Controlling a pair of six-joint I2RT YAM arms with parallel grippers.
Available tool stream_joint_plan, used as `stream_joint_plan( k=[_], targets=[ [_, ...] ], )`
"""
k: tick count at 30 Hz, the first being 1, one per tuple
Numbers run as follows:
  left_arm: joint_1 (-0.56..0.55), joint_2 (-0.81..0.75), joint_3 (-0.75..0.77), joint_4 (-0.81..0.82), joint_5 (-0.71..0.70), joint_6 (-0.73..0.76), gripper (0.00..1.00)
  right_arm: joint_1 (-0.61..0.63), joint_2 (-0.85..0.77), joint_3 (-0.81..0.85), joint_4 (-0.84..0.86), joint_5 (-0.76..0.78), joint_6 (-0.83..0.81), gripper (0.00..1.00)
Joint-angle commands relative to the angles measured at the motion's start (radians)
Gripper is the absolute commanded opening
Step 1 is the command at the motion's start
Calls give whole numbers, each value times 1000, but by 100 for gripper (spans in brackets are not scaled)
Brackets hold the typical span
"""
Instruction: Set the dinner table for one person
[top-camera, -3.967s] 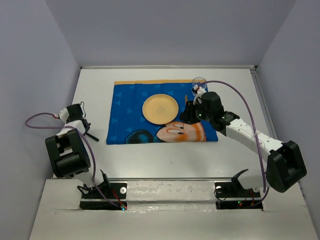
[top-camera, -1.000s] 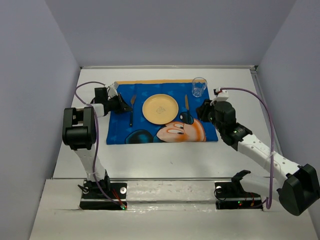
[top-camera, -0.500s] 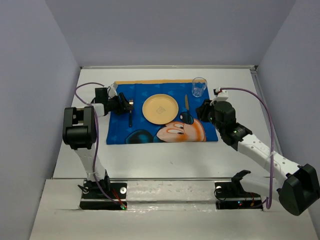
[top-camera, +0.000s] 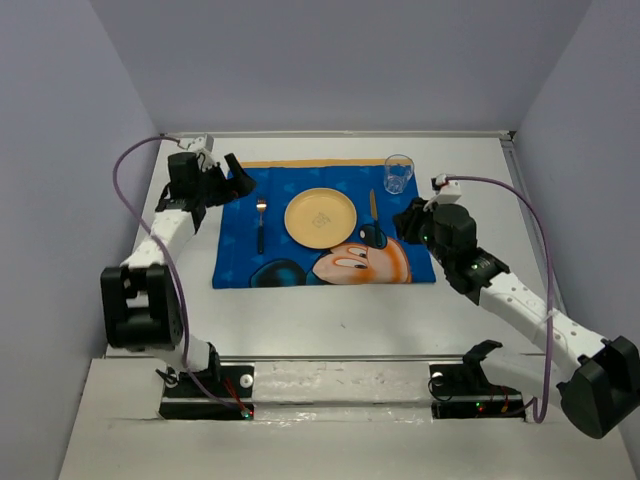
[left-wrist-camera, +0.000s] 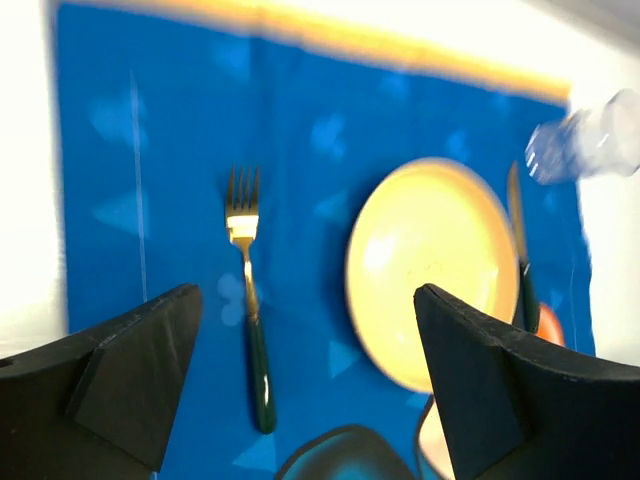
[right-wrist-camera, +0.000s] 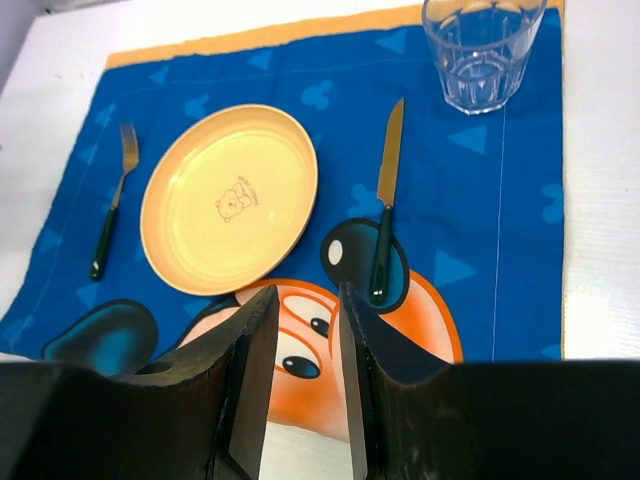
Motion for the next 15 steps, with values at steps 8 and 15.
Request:
stream_joint_plan(
  k=[8, 15],
  targets=[
    [-142, -834, -182, -20, -330, 39, 99, 10, -402, -30, 77, -7, 37, 62],
    [-142, -1175, -266, -140, -388, 63, 99, 10, -563, -19, 57, -15, -16, 100]
  ],
)
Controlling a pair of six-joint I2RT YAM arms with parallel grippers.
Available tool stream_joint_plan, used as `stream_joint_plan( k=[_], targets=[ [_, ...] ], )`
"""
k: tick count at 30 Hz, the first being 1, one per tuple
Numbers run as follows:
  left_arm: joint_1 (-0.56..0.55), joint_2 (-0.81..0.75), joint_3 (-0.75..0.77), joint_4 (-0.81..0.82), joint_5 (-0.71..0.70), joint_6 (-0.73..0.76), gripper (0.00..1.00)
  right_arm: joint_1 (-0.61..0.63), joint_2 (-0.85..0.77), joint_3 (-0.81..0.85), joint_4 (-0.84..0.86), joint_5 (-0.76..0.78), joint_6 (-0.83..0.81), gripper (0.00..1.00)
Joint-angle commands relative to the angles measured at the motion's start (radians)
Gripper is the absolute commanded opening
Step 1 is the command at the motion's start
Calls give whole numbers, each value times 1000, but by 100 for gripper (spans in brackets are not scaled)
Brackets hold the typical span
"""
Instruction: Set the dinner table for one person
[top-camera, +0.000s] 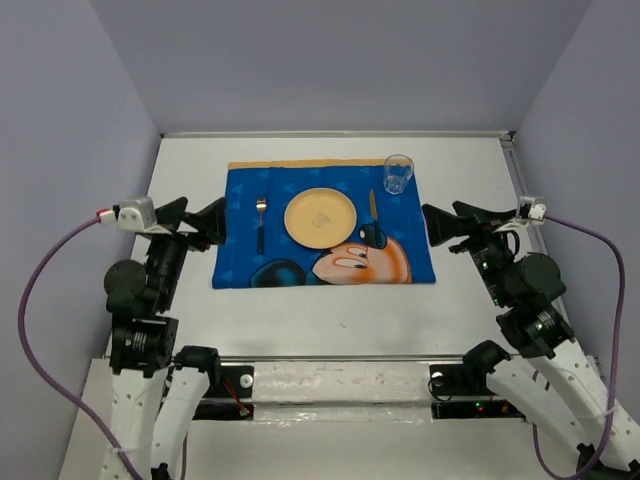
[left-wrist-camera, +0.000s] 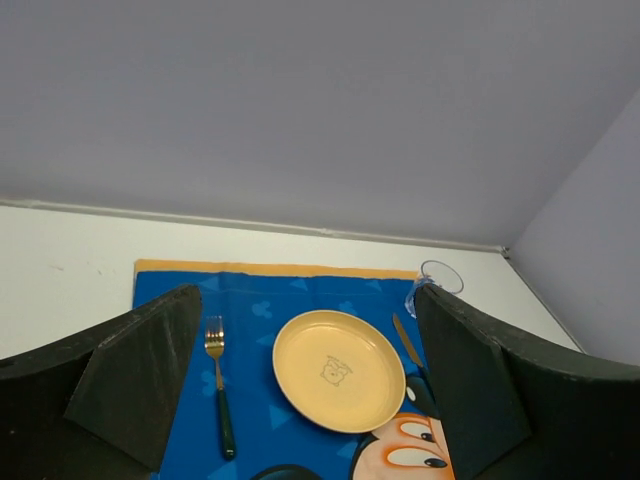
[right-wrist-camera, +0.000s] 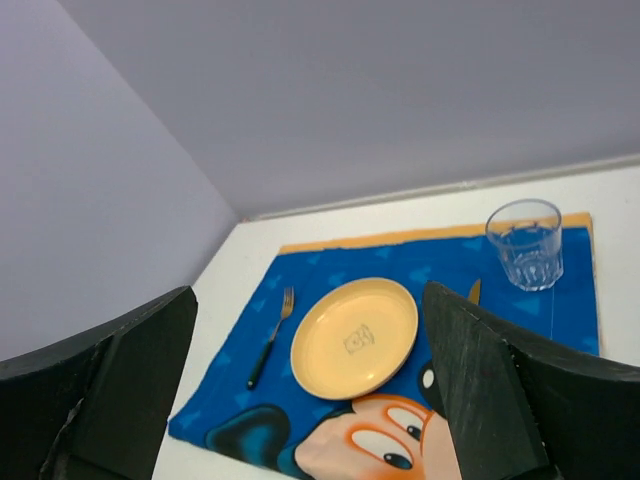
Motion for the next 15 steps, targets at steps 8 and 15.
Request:
stream_joint_plan(
  k=[8, 15],
  targets=[
    [-19, -198, -42, -122, -72, 74, 99, 10, -107, 32, -59, 87, -118, 100],
    [-47, -229, -108, -93, -67, 71, 99, 10, -121, 32, -59, 90, -133, 100]
  ],
)
